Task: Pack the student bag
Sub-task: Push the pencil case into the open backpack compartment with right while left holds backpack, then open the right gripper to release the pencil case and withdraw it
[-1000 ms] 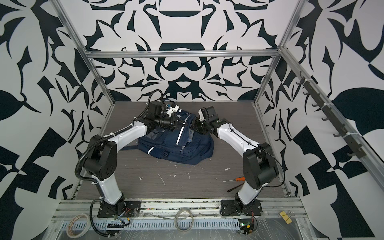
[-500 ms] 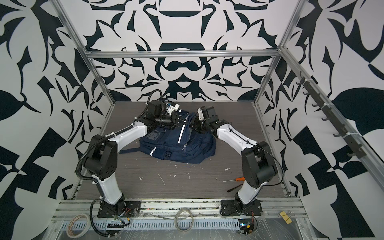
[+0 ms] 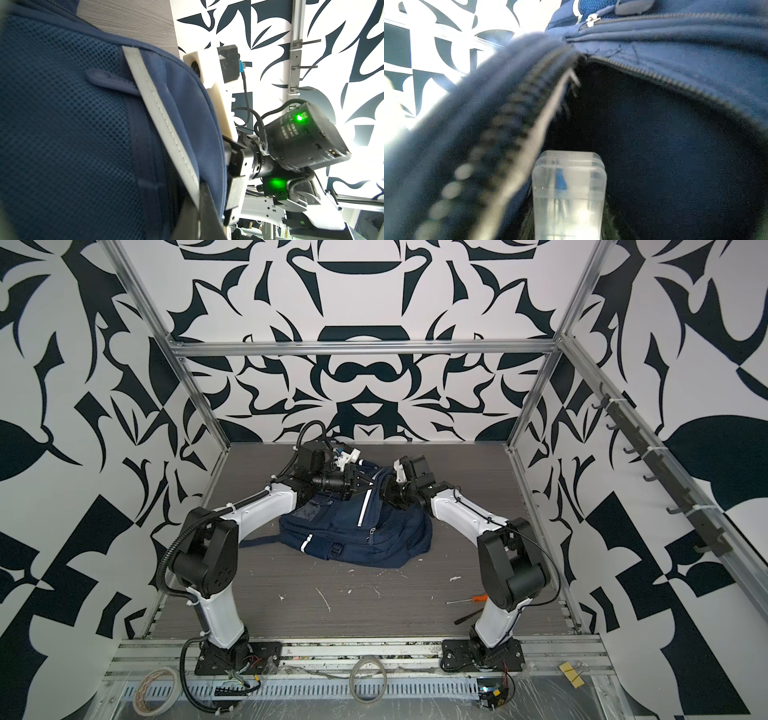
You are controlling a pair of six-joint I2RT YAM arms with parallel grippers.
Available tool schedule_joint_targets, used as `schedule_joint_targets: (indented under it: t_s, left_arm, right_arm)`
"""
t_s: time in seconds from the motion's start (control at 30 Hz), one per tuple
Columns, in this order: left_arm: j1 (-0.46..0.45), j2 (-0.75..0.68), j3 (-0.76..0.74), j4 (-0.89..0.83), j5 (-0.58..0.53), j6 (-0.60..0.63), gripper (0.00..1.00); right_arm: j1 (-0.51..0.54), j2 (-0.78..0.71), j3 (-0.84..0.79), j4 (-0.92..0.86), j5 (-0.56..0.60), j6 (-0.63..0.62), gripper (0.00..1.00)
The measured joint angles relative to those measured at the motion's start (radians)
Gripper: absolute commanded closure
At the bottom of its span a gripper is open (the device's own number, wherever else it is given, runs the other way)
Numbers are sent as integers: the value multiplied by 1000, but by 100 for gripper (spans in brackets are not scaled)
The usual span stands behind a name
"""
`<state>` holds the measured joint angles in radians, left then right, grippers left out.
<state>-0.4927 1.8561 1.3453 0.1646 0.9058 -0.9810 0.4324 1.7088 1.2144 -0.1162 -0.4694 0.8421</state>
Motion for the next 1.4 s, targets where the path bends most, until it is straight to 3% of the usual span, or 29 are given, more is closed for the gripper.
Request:
schedule_joint_targets:
  t_s: [0.07, 0.4, 0.67, 0.97, 1.13, 1.27, 1.37, 1.4]
  left_arm:
    - [-2, 0, -11, 10, 0, 0, 100]
    - [-1, 0, -26, 23, 0, 1, 100]
    - [4, 0, -27, 26, 0, 3, 100]
    - [13, 0, -26, -21, -14, 48, 100]
    - [12, 18, -1, -91, -29, 109, 100]
    - [3, 36, 33, -147, -50, 160, 84]
    - [-6, 40, 47, -169, -69, 190, 64]
    - [-8, 40, 53, -182, -79, 204, 51]
  right_arm:
    - [0, -5, 0, -18, 5, -10, 61]
    - [-1, -90, -46, -68, 59, -29, 31]
    - [-4, -135, -58, -97, 81, -38, 30]
    - [-2, -378, -208, -140, 85, -146, 30]
    - [2, -440, -246, -202, 97, -189, 31]
    - [3, -455, -264, -247, 111, -222, 31]
    - [4, -467, -271, -293, 126, -261, 31]
    - [4, -474, -274, -313, 134, -276, 31]
